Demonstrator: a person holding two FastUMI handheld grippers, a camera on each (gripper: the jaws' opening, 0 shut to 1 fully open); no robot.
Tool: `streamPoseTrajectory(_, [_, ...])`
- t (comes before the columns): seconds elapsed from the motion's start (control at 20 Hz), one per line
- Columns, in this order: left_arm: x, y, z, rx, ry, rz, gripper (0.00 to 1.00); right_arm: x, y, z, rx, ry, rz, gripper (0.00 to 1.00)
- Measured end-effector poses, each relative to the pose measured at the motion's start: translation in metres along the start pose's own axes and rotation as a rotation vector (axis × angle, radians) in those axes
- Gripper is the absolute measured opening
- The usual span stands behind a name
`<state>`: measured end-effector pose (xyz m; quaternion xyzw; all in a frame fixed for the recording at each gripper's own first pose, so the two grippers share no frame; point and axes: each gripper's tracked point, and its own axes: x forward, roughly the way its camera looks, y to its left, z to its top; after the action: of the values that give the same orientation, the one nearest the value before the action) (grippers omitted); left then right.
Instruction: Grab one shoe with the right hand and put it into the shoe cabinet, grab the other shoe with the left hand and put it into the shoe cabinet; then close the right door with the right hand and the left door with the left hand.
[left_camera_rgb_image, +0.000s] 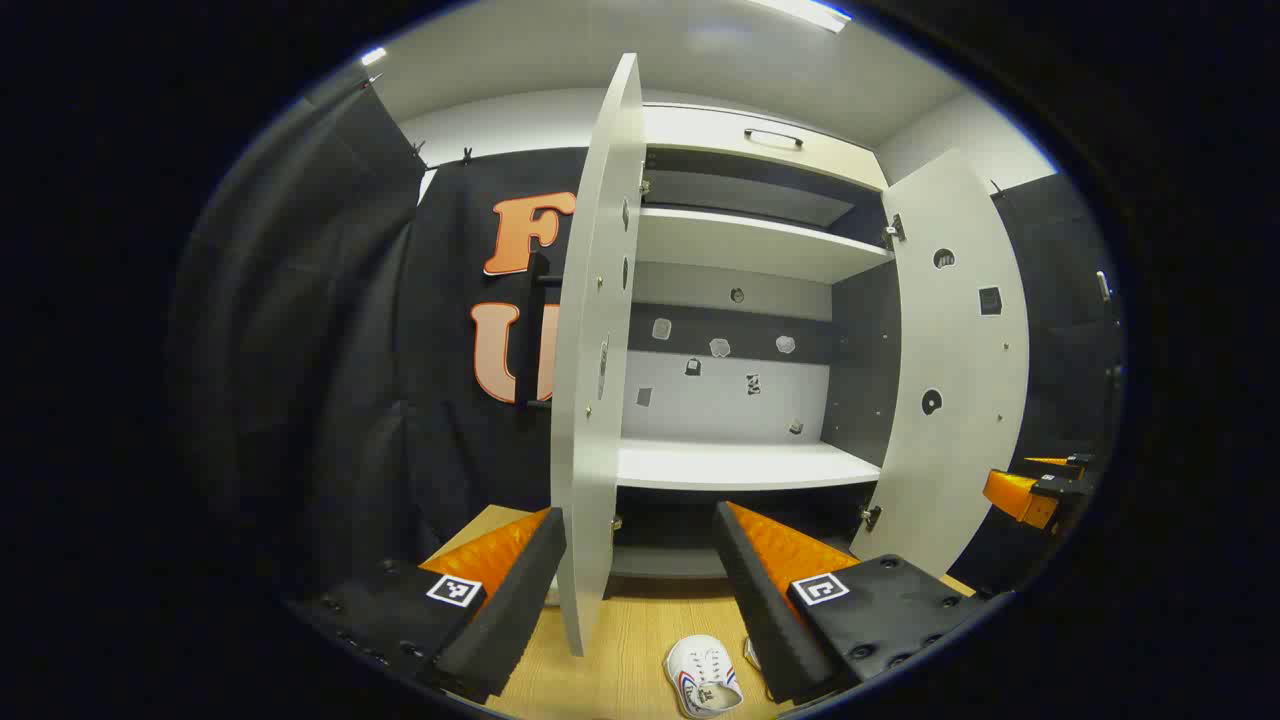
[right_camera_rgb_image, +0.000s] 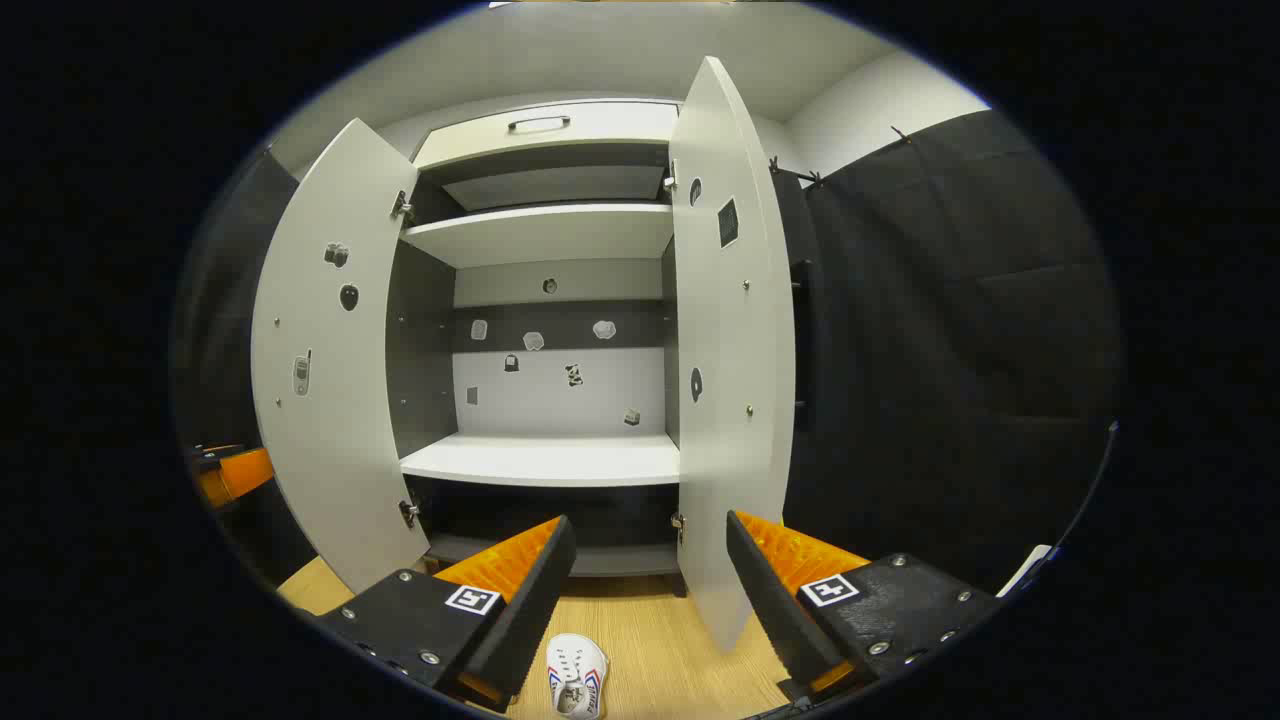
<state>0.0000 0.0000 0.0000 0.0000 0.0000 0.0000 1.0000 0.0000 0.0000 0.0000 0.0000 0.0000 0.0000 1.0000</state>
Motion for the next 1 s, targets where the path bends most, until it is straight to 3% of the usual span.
streamPoseTrajectory(0.05, [-0.001,0.001,0.0,-0.001,0.003,0.0,0.99,-0.002,-0.001,-0.001,-0.002,0.001,-0.003,0.94])
streamPoseTrajectory(0.15, [-0.002,0.001,0.0,-0.003,0.0,-0.001,0.94,-0.005,-0.003,-0.001,-0.007,0.002,-0.01,0.94])
streamPoseTrajectory(0.8, [-0.01,-0.001,0.01,0.018,-0.022,-0.004,0.99,-0.009,-0.002,-0.01,0.013,0.021,-0.005,0.93])
streamPoseTrajectory(1.0, [-0.006,-0.004,0.008,0.01,-0.019,-0.009,0.97,-0.005,-0.002,-0.02,0.014,0.043,-0.005,0.93])
